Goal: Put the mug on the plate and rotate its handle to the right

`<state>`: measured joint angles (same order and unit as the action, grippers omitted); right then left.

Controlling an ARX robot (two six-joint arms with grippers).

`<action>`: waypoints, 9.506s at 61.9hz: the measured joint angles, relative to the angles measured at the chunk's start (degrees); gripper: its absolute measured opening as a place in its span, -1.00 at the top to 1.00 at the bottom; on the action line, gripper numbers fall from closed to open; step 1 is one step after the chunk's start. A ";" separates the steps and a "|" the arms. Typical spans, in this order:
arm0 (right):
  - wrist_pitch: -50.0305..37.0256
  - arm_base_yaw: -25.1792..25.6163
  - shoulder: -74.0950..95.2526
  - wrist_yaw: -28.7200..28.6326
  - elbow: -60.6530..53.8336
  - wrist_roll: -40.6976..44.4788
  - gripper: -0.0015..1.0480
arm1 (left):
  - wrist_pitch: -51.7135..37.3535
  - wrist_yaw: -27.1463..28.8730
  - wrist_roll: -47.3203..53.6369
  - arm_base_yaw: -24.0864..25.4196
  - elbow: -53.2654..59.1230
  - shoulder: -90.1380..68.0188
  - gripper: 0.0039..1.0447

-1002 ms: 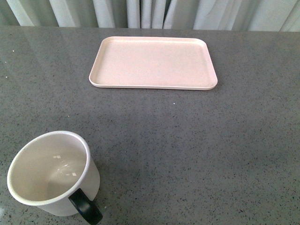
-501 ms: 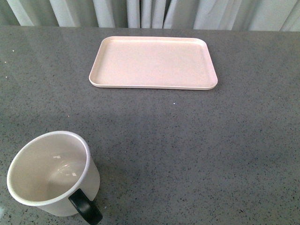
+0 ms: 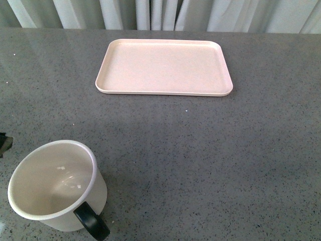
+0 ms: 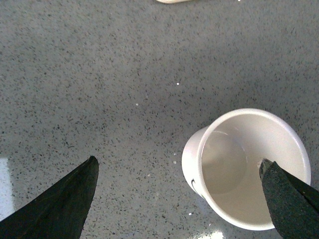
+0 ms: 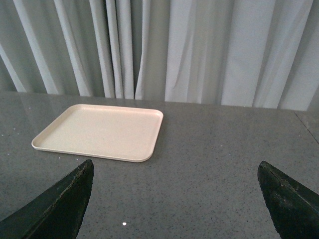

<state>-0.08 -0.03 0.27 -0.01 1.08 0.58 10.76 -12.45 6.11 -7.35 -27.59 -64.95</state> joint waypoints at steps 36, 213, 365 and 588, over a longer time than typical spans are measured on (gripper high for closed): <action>0.00 0.00 0.00 0.00 0.00 0.00 -0.82 | 2.01 -0.63 7.61 -2.27 -5.99 -13.18 -0.83; 0.00 0.00 0.00 0.00 0.00 0.00 -0.82 | 37.05 -0.77 4.94 -14.05 -104.06 -78.53 0.97; 0.00 0.00 0.00 0.02 0.00 0.00 -0.82 | 52.70 0.42 10.38 -12.26 -136.30 -95.86 -0.84; 0.00 0.00 0.00 0.02 0.00 0.00 -0.82 | -10.75 12.46 -5.99 7.17 26.82 64.00 0.98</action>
<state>-0.08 -0.03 0.27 0.01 1.08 0.58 0.01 0.01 0.12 -0.19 -0.78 -0.95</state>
